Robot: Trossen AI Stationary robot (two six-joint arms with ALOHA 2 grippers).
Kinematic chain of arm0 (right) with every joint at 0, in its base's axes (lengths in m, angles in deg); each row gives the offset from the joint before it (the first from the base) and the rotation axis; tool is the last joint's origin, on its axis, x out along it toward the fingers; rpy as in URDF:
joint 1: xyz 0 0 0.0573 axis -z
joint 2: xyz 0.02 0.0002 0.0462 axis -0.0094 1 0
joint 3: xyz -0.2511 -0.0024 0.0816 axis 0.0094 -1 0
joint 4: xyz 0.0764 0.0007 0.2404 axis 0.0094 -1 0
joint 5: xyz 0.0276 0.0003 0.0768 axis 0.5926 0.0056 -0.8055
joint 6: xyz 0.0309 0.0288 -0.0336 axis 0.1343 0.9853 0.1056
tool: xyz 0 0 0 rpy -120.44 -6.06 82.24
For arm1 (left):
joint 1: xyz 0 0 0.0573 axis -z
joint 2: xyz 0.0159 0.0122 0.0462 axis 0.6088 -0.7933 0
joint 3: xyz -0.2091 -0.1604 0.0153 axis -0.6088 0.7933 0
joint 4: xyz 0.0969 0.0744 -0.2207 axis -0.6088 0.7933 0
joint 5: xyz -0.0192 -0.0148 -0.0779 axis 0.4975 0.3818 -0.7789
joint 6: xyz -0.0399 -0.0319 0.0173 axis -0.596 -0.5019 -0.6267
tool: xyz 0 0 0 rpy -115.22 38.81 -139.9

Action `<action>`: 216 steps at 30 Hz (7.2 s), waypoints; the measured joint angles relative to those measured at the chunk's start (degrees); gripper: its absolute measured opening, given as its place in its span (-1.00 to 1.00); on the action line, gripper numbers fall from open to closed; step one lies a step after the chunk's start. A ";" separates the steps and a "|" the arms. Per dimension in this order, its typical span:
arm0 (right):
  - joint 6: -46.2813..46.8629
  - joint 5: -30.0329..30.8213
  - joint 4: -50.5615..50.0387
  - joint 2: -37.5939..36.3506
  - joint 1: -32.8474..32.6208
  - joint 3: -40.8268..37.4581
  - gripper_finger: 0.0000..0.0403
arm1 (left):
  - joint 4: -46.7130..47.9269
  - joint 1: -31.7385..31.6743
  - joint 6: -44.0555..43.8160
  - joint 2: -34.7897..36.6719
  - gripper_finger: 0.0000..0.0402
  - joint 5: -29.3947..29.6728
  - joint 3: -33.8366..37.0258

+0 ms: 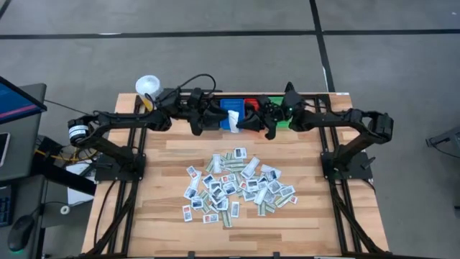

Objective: Pick & Place First Aid Supplies
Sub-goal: Put the green bandage pack in the black bin

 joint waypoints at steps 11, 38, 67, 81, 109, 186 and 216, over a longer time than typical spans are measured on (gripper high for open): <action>1.46 0.09 -0.64 0.00 -0.46 0.00 -1.00 | 0.01 3.33 -0.02 0.00 -0.42 1.91 0.00; 1.46 0.17 -0.23 0.00 -2.66 0.00 -1.00 | -0.08 5.58 -0.07 0.07 -0.96 4.27 0.00; 2.51 0.42 -0.14 0.00 -3.36 0.00 -0.44 | 0.07 5.89 -0.02 0.07 -0.97 4.20 -0.02; 2.32 0.17 -0.12 0.00 -3.36 0.00 0.13 | 0.05 5.89 -0.28 0.04 -0.97 4.20 -0.02; -13.82 18.77 -32.29 -3.52 3.94 -0.02 0.16 | 27.34 2.80 14.45 18.61 -0.98 11.22 -0.02; -30.49 41.95 -52.03 -3.79 5.06 -0.04 0.16 | 36.95 -10.07 58.65 -3.64 -0.96 28.37 0.00; -28.57 41.97 -52.05 -3.80 4.09 -0.04 0.16 | 38.01 -11.53 51.95 -8.02 -0.47 38.50 0.00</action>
